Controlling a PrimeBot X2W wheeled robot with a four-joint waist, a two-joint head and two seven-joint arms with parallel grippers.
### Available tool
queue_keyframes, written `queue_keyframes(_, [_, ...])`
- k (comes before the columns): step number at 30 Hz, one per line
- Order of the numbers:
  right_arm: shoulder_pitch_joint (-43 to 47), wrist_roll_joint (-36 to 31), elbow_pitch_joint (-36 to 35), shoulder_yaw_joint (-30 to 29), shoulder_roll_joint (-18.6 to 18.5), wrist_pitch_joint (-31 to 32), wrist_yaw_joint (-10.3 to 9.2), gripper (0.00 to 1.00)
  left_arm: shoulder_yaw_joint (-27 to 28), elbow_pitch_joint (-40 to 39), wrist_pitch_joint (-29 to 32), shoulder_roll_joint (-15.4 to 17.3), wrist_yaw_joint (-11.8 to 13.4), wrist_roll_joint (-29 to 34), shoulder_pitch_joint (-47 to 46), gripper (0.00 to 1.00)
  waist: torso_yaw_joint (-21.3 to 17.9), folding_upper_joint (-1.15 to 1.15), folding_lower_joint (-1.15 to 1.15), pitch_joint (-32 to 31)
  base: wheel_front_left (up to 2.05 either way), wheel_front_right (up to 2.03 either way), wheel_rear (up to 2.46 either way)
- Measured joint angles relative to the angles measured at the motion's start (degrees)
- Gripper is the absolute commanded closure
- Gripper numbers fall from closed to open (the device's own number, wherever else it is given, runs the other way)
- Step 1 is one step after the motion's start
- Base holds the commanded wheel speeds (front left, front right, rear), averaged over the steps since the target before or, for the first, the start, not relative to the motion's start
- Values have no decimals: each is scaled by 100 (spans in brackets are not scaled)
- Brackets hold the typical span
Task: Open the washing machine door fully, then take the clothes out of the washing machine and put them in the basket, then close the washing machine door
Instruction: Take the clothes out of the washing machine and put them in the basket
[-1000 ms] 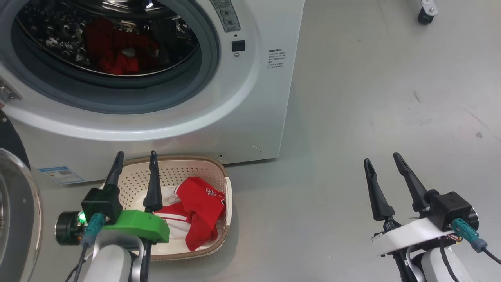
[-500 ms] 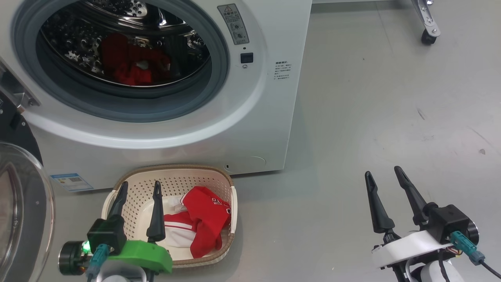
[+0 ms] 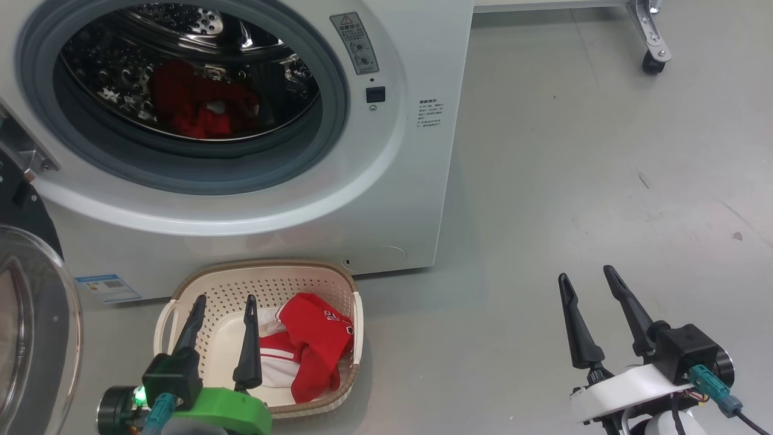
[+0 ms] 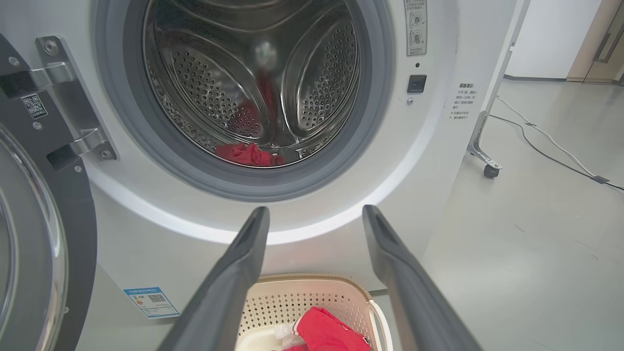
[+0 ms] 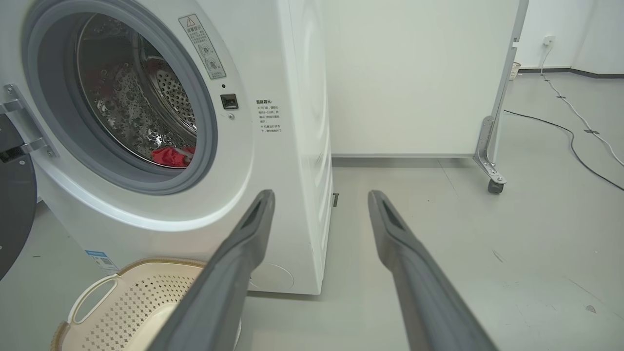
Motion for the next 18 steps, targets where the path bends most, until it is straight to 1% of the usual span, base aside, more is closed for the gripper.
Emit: queue_keyframes(18, [12,0,-45,14,15,0,0,0,-46,-167,0,4,32,-8,114,0,26,0,0,24,0,0,0])
